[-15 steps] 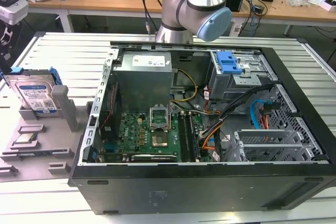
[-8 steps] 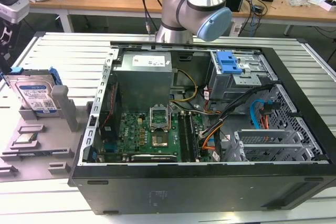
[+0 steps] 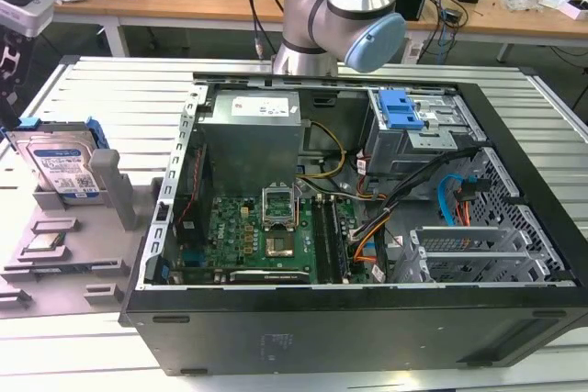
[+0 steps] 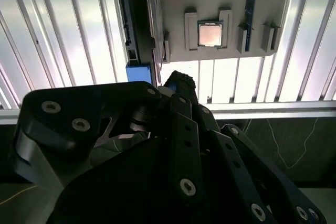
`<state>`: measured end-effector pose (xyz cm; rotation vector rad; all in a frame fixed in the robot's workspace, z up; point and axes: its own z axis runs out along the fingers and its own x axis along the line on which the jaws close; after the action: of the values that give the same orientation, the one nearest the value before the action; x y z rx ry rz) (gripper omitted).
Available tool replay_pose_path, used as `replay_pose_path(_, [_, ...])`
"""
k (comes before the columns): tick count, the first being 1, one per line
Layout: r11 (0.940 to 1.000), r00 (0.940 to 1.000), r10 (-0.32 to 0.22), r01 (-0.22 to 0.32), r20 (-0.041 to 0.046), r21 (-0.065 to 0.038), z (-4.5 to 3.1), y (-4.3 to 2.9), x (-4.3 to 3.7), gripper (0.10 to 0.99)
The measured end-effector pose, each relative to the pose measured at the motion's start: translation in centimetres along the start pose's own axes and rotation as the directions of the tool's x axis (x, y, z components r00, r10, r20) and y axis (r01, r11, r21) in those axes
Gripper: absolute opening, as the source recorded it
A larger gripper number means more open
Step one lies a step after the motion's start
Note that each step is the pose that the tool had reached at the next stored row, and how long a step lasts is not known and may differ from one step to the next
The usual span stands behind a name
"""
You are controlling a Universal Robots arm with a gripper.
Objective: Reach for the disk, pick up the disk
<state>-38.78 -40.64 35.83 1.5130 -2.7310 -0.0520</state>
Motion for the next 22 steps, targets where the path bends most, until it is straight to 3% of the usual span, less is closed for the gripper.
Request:
replay_pose_path(6, [0.997,0.997,-0.077,0.077,-0.003,0.0,0.0,0.0,0.0,0.106])
replay_pose_path(11, [0.9888,0.9888,-0.149,0.149,-0.0057,0.0,0.0,0.0,0.0,0.106])
replay_pose_path(19, [0.9715,0.9715,-0.237,0.237,-0.0091,-0.001,0.0,0.0,0.0,0.106])
replay_pose_path(22, [0.9605,0.9604,-0.278,0.278,-0.0107,-0.001,0.0,0.0,0.0,0.106])
